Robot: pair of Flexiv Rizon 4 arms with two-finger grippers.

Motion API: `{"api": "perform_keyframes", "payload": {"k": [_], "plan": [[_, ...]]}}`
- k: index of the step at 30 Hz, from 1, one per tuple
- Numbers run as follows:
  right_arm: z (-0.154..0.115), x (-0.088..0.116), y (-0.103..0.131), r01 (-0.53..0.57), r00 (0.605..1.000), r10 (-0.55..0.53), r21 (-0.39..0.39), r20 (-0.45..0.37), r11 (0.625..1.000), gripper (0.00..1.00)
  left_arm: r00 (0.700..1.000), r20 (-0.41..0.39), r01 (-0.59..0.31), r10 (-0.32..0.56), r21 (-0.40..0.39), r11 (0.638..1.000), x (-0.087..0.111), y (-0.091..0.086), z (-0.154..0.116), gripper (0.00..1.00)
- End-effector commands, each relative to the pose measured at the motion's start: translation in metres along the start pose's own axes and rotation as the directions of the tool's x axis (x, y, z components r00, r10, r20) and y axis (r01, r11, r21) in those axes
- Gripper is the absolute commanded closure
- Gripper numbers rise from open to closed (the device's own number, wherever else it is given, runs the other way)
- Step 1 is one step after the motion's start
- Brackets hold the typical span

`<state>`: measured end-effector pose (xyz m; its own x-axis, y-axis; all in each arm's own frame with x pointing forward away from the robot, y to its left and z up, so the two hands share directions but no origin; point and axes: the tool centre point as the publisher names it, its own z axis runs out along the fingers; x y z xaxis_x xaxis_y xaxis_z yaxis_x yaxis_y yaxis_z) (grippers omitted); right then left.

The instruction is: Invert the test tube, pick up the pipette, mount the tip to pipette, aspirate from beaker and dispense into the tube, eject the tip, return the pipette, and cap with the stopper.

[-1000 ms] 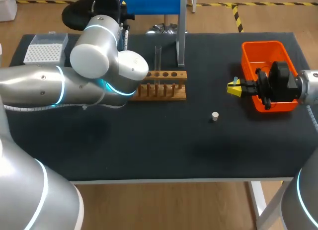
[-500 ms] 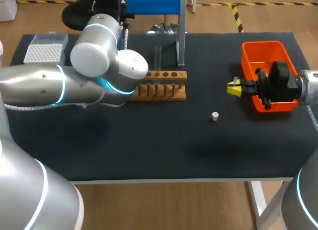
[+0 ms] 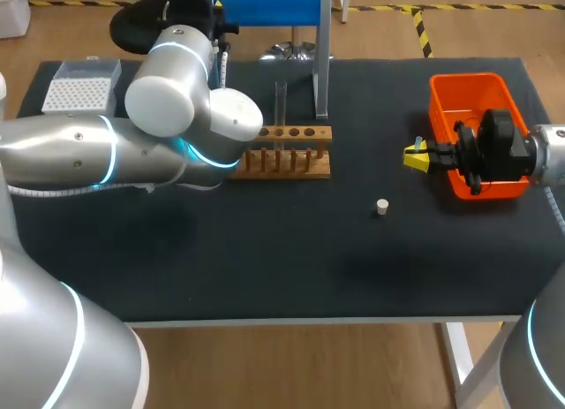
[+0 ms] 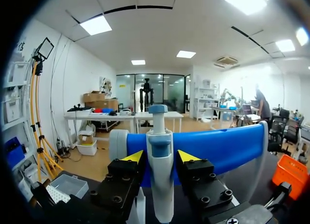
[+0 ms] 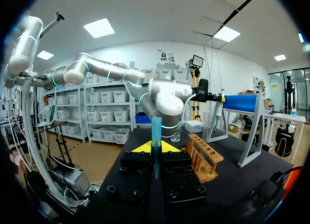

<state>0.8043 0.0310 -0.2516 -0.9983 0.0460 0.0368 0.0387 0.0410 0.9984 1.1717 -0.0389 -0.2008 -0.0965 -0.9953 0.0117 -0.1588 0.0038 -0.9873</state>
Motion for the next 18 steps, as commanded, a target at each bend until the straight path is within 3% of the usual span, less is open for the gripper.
{"api": "perform_keyframes", "payload": {"k": [1, 11, 13, 18], "plan": [[0.0, 0.001, 0.0003, 0.001, 1.0, -0.001, 0.001, 0.002, 1.0, 1.0, 1.0, 0.001, 0.002, -0.002, 0.007, 1.0, 0.0016, 0.0032, 0.0047, 0.62], [0.0, 0.001, 0.0003, 0.001, 1.0, -0.001, 0.001, 0.002, 1.0, 1.0, 1.0, -0.004, 0.001, -0.001, 0.007, 1.0, 0.0017, 0.0026, 0.0058, 0.68], [0.0, 0.001, 0.0003, 0.001, 1.0, -0.001, 0.001, 0.002, 1.0, 1.0, 1.0, -0.005, 0.002, -0.002, 0.005, 1.0, 0.0019, 0.0025, 0.0063, 0.74], [0.0, 0.001, 0.0003, 0.001, 1.0, -0.001, 0.001, 0.002, 1.0, 1.0, 1.0, -0.007, 0.003, -0.003, 0.004, 1.0, 0.0021, 0.0022, 0.0078, 0.74]]}}
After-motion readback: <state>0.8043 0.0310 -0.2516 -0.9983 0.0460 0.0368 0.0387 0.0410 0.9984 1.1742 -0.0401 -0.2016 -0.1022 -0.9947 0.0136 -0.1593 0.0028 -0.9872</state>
